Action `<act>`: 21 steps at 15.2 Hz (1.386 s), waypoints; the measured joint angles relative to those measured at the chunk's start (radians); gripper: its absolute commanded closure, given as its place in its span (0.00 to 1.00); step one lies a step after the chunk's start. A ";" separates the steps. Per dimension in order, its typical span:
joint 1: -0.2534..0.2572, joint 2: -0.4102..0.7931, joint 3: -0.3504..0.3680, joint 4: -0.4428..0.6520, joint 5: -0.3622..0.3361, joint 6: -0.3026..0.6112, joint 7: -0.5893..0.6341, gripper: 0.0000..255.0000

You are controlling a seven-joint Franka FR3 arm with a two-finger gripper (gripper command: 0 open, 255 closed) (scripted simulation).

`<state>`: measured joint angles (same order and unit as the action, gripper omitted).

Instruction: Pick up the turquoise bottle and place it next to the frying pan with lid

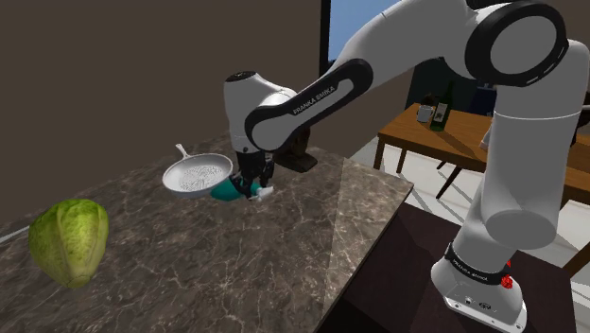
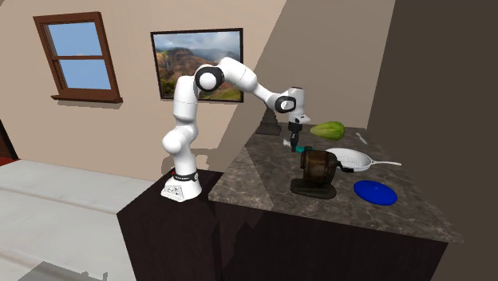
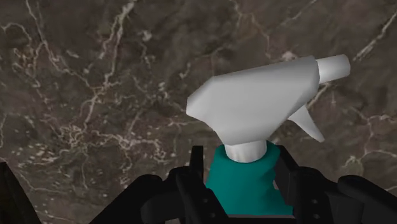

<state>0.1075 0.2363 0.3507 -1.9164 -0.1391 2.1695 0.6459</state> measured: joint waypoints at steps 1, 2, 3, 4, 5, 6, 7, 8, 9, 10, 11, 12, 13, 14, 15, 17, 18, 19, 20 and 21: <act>0.001 0.006 -0.001 -0.002 -0.003 0.008 0.003 1.00; 0.002 0.016 -0.002 -0.003 -0.008 0.019 0.005 1.00; 0.002 0.024 -0.004 -0.008 -0.012 0.030 0.007 1.00; 0.004 0.032 -0.005 -0.014 -0.016 0.043 0.011 1.00; 0.004 0.038 -0.006 -0.017 -0.019 0.053 0.012 1.00; 0.005 0.045 -0.008 -0.026 -0.024 0.068 0.015 1.00; 0.006 0.051 -0.009 -0.029 -0.026 0.076 0.019 1.00; 0.006 0.051 -0.009 -0.032 -0.027 0.079 0.019 1.00; 0.006 0.052 -0.009 -0.033 -0.028 0.082 0.020 1.00; 0.006 0.053 -0.009 -0.033 -0.028 0.083 0.020 1.00; 0.006 0.053 -0.009 -0.034 -0.028 0.083 0.020 1.00; 0.006 0.053 -0.009 -0.034 -0.028 0.083 0.020 1.00; 0.007 0.053 -0.009 -0.034 -0.028 0.084 0.020 1.00; 0.007 0.053 -0.009 -0.034 -0.028 0.084 0.020 0.00; 0.007 0.053 -0.009 -0.034 -0.028 0.084 0.020 0.00; 0.007 0.053 -0.009 -0.034 -0.028 0.084 0.020 0.00; 0.007 0.053 -0.009 -0.034 -0.028 0.084 0.020 0.00; 0.007 0.053 -0.009 -0.034 -0.028 0.084 0.020 0.00; 0.007 0.053 -0.009 -0.034 -0.028 0.084 0.020 0.00; 0.005 0.045 -0.008 -0.027 -0.023 0.069 0.016 0.00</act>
<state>0.1122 0.2810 0.3428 -1.9432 -0.1626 2.2389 0.6618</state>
